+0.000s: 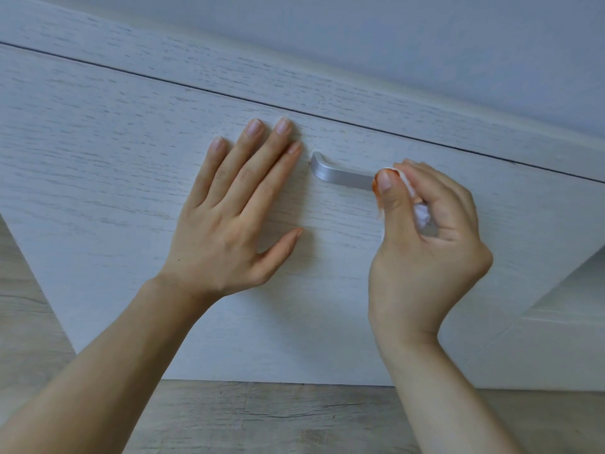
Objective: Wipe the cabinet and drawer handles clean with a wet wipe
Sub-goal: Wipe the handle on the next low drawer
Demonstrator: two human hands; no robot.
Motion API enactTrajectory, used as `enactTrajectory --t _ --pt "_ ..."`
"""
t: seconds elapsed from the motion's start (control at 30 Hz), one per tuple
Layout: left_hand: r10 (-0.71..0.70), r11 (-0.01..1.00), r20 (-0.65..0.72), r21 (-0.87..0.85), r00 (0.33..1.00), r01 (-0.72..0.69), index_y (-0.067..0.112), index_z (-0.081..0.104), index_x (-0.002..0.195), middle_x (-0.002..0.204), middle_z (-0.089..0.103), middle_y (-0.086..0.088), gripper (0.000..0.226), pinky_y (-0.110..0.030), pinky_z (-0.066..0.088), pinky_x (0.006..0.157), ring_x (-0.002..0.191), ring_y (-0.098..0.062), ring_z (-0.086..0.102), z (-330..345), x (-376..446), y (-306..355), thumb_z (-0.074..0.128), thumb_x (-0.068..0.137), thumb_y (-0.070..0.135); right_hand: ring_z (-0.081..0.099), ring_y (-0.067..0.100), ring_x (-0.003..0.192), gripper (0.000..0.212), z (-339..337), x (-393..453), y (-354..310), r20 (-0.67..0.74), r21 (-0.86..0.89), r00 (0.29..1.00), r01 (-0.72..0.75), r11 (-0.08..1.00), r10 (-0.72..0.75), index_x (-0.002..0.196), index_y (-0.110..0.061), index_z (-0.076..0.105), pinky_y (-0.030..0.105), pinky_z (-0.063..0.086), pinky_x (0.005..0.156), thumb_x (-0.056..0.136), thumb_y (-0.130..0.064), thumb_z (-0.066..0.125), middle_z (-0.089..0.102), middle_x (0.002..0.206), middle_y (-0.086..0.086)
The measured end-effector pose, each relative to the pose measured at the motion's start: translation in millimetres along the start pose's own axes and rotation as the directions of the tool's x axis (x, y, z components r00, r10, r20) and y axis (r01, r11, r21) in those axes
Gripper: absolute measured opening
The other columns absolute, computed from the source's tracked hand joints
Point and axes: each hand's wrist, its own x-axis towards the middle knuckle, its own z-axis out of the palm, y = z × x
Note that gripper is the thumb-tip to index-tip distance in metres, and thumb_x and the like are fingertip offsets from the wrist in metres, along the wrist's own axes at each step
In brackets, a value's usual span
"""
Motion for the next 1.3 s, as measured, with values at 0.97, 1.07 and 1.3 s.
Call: enactTrajectory --t 0.97,1.07,1.3 --pt "-0.094 0.994 0.056 -0.042 0.994 0.097 0.000 0.030 0.144 0.152 0.026 -0.015 0.071 -0.044 0.007 0.118 0.145 -0.024 0.012 -7 3 15 0.045 0.091 0.046 0.066 0.001 0.064 0.006 -32 27 -16 0.173 0.265 0.792 -0.611 0.746 0.586 0.078 -0.019 0.074 0.012 0.049 0.059 0.082 -0.014 0.072 0.072 0.084 0.003" --pt "-0.072 0.996 0.091 -0.048 0.993 0.077 0.000 0.029 0.145 0.152 0.026 -0.014 0.072 -0.045 0.008 0.118 0.144 -0.028 0.017 -15 5 13 0.046 0.091 0.045 0.066 0.004 0.065 0.002 -33 28 -20 0.183 0.187 0.838 -0.544 0.818 0.515 0.082 -0.017 0.075 0.015 0.049 0.062 0.081 -0.016 0.073 0.071 0.087 0.009" --pt "-0.059 0.996 0.139 -0.058 0.989 0.068 0.001 0.029 0.145 0.153 0.025 -0.013 0.071 -0.045 0.013 0.118 0.144 -0.027 0.018 -30 10 3 0.046 0.091 0.044 0.057 0.003 0.067 0.006 -34 32 -7 0.068 0.085 0.879 -0.476 0.875 0.472 0.087 -0.015 0.073 0.022 0.046 0.069 0.085 -0.015 0.068 0.064 0.083 0.003"
